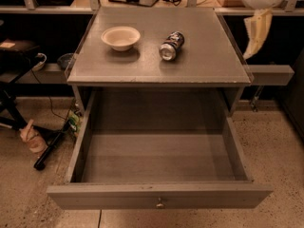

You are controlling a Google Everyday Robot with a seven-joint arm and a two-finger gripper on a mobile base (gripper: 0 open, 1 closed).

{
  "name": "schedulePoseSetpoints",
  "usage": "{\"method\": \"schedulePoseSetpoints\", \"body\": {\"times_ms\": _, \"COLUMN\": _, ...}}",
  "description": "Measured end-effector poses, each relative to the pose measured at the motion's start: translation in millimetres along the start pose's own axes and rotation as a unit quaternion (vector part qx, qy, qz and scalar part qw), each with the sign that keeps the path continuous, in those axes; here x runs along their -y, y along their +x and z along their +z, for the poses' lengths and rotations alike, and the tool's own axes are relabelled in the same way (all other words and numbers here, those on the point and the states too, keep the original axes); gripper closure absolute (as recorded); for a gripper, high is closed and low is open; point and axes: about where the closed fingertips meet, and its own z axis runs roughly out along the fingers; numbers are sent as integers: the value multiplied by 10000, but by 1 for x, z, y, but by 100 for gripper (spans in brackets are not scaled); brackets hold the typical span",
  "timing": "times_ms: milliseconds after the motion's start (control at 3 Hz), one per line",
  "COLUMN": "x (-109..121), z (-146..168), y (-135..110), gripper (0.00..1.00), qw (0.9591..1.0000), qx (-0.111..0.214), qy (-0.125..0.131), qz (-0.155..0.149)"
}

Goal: Place pepsi can into top drawer

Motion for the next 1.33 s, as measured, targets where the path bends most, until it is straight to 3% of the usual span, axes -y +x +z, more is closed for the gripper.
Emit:
{"method": "schedulePoseSetpoints", "body": {"times_ms": 333, "x": 22, "z": 14, "y": -1, "gripper": 0, "qw": 9982, "qx": 324, "qy": 95, "qz": -503}}
{"method": "schedulePoseSetpoints", "body": {"times_ms": 667, "x": 60, "z": 35, "y": -5, "gripper": 0, "qw": 9901, "qx": 670, "qy": 387, "qz": -1169}}
{"method": "schedulePoseSetpoints", "body": {"times_ms": 1000, "x": 89, "z": 52, "y": -4, "gripper": 0, "qw": 9846, "qx": 737, "qy": 717, "qz": -1411}}
{"method": "schedulePoseSetpoints", "body": {"times_ms": 1333, "x": 97, "z": 58, "y": -3, "gripper": 0, "qw": 9833, "qx": 745, "qy": 829, "qz": -1442}}
